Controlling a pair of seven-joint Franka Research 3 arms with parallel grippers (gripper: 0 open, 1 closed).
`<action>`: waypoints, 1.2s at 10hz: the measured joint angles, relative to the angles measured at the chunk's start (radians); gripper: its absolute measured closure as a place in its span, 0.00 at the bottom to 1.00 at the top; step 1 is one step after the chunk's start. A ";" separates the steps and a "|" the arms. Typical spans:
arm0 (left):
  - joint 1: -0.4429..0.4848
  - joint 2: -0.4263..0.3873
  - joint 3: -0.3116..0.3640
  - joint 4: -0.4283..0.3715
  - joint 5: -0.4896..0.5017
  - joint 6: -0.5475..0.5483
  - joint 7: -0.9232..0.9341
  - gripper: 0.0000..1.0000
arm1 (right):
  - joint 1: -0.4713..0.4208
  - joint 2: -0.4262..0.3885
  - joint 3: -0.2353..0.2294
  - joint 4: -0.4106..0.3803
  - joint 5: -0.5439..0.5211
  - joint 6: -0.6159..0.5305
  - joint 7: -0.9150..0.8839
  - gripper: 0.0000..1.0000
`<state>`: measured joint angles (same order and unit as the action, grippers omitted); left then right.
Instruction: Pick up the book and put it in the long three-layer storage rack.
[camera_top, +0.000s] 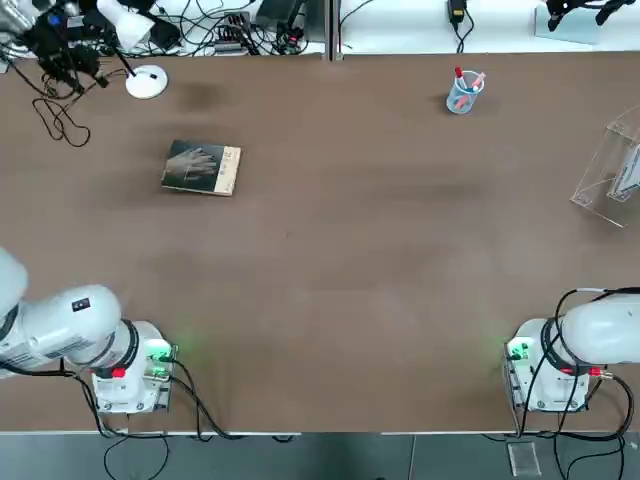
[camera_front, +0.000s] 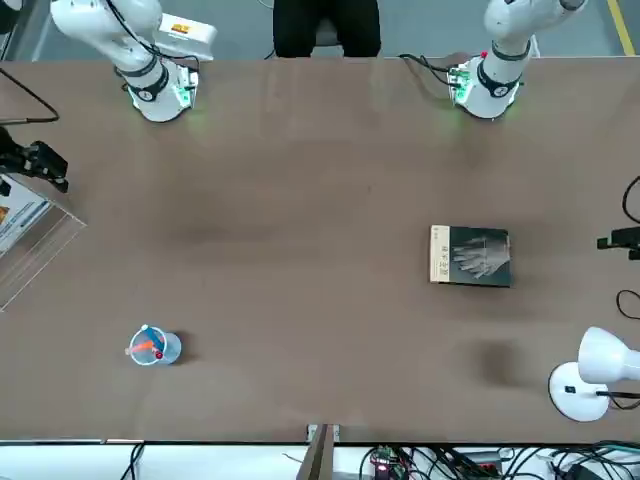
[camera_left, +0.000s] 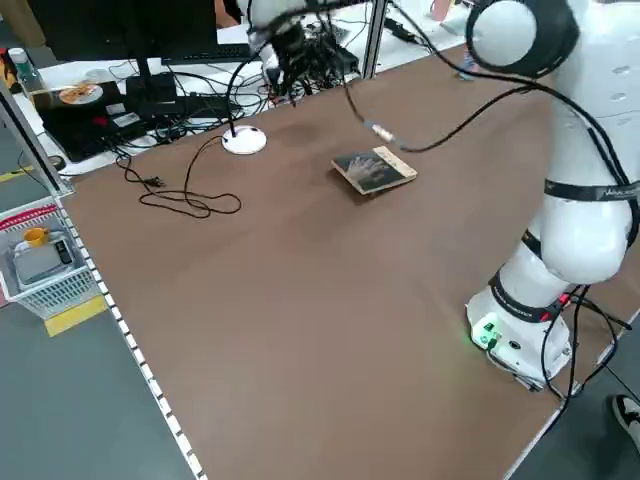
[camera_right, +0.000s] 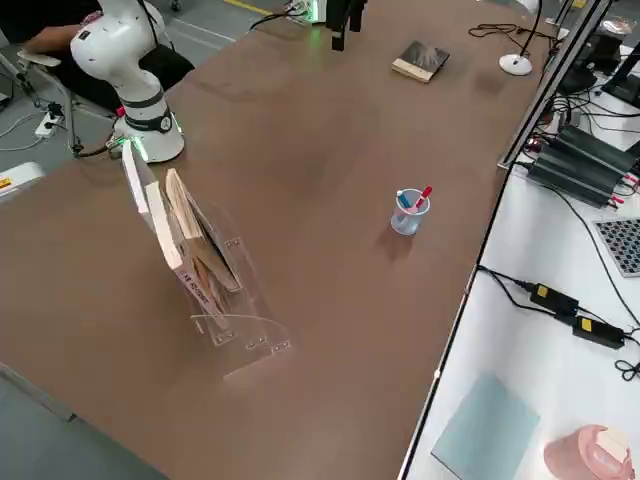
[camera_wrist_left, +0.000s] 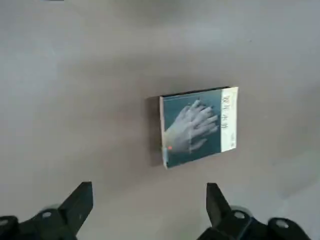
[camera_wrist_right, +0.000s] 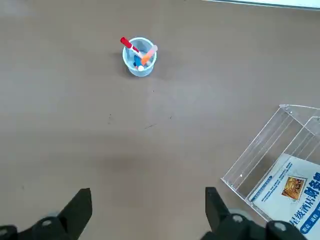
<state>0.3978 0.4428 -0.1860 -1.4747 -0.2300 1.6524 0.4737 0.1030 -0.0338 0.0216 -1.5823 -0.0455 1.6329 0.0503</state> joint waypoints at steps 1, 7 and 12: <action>0.001 0.010 0.000 -0.019 -0.003 0.027 0.014 0.00 | 0.000 0.000 0.000 0.000 0.000 0.000 0.000 0.00; 0.037 0.015 0.000 -0.216 -0.052 0.210 0.212 0.00 | 0.000 0.000 0.000 0.000 0.000 0.000 0.000 0.00; 0.084 0.086 0.000 -0.293 -0.188 0.265 0.360 0.00 | 0.000 0.000 -0.001 0.000 0.000 0.000 0.000 0.00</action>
<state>0.4822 0.5289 -0.1862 -1.7680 -0.4183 1.9170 0.8341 0.1030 -0.0337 0.0201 -1.5825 -0.0454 1.6329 0.0504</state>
